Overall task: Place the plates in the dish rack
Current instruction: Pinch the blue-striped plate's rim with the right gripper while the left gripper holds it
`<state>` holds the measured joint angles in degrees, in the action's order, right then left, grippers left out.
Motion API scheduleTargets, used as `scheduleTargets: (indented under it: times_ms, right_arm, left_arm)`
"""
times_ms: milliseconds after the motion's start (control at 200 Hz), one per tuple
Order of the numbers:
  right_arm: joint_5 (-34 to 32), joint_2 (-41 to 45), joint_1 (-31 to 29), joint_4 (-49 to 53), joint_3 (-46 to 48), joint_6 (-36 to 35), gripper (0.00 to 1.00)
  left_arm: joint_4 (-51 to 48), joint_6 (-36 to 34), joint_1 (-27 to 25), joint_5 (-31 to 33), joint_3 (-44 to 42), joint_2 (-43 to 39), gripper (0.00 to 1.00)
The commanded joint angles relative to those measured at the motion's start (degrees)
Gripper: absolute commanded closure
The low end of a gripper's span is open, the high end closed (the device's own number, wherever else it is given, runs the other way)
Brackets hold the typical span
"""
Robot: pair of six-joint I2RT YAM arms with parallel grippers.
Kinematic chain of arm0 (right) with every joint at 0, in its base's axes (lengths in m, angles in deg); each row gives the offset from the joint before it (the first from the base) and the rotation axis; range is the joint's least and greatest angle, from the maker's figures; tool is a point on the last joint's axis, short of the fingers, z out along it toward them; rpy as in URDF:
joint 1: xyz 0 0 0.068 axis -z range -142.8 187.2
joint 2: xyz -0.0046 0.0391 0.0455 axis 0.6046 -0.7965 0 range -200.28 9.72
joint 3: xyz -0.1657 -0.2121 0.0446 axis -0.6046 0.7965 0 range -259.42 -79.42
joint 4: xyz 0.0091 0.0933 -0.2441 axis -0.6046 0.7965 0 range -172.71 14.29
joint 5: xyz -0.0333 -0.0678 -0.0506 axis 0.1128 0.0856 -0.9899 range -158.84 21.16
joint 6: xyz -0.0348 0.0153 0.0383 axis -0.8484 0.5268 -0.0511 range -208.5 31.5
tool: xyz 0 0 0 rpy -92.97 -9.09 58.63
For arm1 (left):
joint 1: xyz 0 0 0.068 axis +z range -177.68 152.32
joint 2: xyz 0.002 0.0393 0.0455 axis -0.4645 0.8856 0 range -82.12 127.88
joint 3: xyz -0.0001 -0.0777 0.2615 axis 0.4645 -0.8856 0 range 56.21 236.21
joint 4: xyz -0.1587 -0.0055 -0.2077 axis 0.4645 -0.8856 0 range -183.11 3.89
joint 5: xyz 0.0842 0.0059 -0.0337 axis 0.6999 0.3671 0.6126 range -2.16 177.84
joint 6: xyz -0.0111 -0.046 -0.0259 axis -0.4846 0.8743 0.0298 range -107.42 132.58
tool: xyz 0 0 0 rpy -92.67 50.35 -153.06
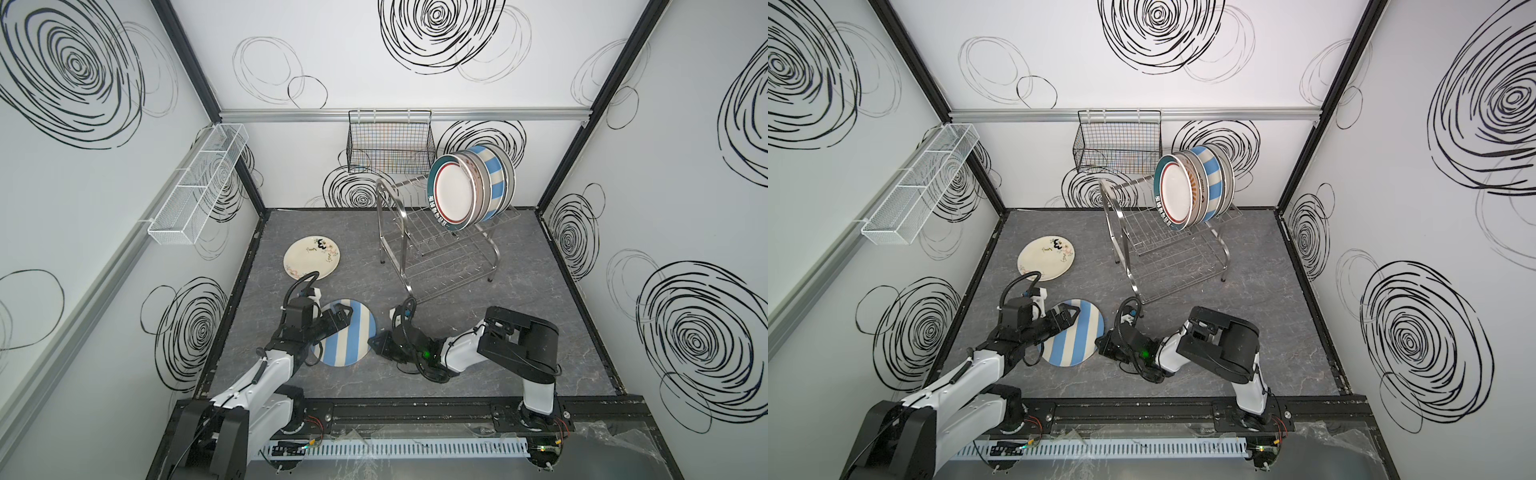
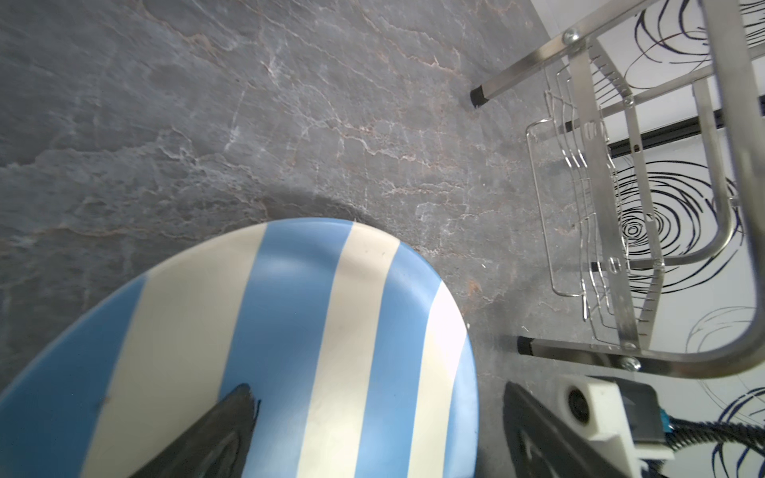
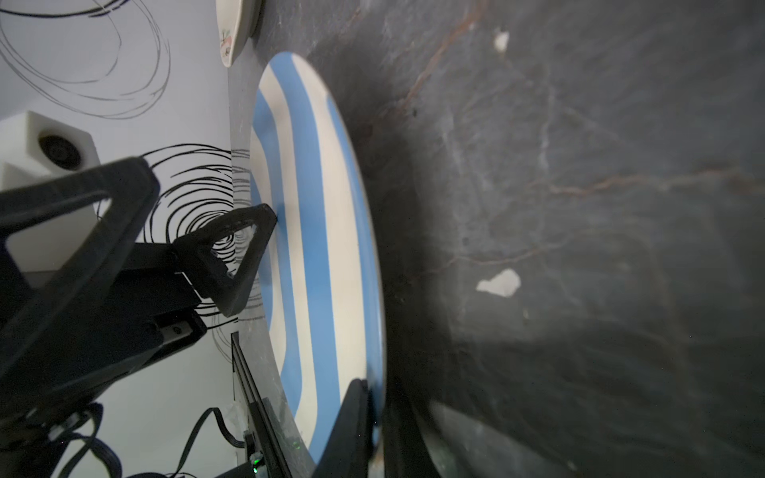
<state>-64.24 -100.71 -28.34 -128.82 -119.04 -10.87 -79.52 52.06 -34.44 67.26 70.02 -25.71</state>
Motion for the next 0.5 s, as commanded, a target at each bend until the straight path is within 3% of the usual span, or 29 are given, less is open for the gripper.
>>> scheduleTargets:
  times_ms: [0, 170, 495]
  right_arm:
    - [-1.56, 0.53, 0.24, 2.41, -1.01, -0.48, 0.90]
    - [-3.22, 4.33, 0.16, 3.62, 0.28, -1.24, 1.00]
    - [-12.07, 21.51, -1.39, 21.14, 1.46, -12.22, 1.00]
  left_arm:
    - [-2.98, 0.37, -0.12, -1.58, 3.20, -2.67, 0.04]
    - [-10.84, -2.72, -0.09, -1.75, 9.71, -5.54, 0.04]
    - [-22.26, -10.11, 1.06, -2.20, 21.98, -5.30, 0.04]
